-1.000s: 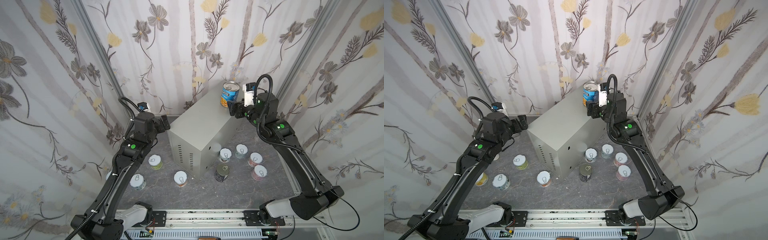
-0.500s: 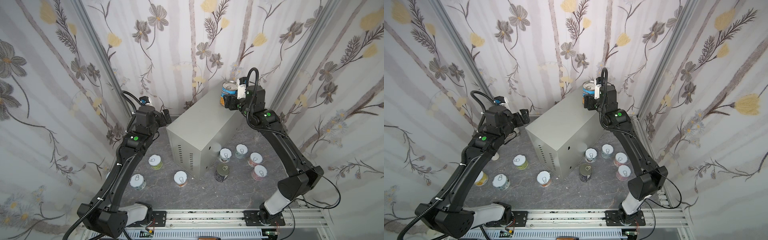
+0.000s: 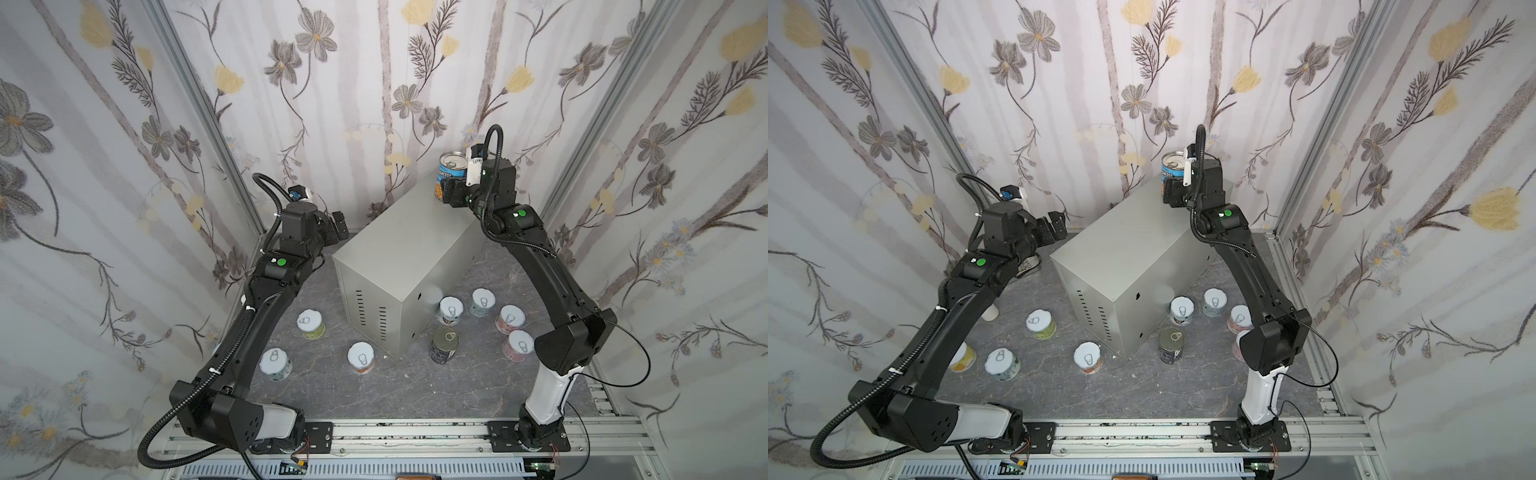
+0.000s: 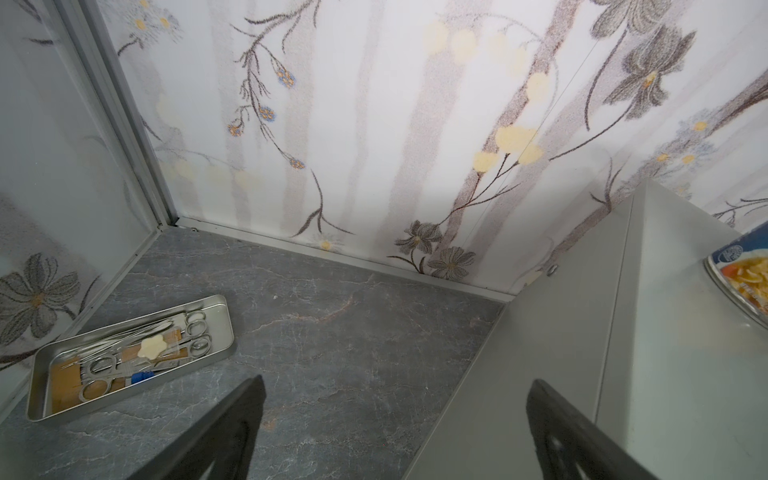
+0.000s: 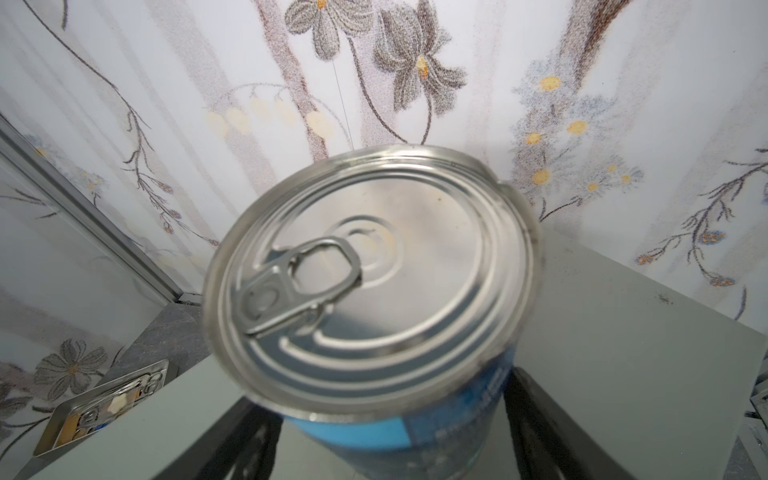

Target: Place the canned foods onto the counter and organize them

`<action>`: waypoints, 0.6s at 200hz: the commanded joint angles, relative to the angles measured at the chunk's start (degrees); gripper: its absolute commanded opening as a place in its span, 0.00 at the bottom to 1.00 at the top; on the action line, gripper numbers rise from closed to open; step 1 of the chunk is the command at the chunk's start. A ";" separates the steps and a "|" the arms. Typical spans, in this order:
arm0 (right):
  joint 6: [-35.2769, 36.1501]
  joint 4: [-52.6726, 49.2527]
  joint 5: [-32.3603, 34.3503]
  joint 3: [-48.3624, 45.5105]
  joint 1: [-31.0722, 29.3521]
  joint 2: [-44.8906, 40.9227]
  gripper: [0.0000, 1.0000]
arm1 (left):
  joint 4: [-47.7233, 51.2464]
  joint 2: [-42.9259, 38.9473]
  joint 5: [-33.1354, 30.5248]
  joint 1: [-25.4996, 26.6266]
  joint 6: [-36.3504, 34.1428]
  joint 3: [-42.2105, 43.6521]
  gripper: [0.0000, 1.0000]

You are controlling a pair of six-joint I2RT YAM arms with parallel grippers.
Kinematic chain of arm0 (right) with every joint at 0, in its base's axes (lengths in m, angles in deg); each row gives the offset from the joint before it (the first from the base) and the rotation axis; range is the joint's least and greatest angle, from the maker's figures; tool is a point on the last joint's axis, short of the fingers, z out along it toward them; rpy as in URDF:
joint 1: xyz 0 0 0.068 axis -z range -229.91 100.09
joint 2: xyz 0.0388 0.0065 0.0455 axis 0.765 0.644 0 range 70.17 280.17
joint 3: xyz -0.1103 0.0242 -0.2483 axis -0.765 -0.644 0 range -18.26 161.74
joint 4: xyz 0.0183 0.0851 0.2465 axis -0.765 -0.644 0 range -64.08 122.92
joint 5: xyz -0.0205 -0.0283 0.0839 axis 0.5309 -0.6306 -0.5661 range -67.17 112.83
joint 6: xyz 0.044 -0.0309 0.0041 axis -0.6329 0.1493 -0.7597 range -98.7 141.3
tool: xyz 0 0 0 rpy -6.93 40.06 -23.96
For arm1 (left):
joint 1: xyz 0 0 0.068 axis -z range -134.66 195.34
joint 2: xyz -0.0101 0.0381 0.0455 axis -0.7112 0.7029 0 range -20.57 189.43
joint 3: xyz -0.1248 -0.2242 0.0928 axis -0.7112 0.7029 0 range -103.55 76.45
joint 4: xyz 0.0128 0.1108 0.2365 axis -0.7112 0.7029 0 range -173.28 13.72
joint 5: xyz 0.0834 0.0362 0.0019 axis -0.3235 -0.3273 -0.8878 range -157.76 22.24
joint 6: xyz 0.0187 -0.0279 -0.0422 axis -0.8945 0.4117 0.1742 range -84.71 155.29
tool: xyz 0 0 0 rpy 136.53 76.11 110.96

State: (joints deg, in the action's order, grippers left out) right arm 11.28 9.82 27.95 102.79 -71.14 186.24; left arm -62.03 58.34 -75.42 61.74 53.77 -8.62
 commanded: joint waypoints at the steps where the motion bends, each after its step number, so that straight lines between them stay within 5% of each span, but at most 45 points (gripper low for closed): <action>1: -0.95 -0.90 3.29 1.48 0.40 1.23 0.83 | -2.79 0.82 0.85 -0.01 1.21 -1.26 1.00; 120: -2.26 -0.02 0.24 8.95 2.73 8.19 0.82 | -2.97 3.65 1.07 0.20 0.59 -3.25 1.00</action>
State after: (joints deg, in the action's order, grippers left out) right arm 9.82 9.56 28.98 110.49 -68.59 193.06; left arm -63.34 61.57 -74.00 61.91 53.92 -11.27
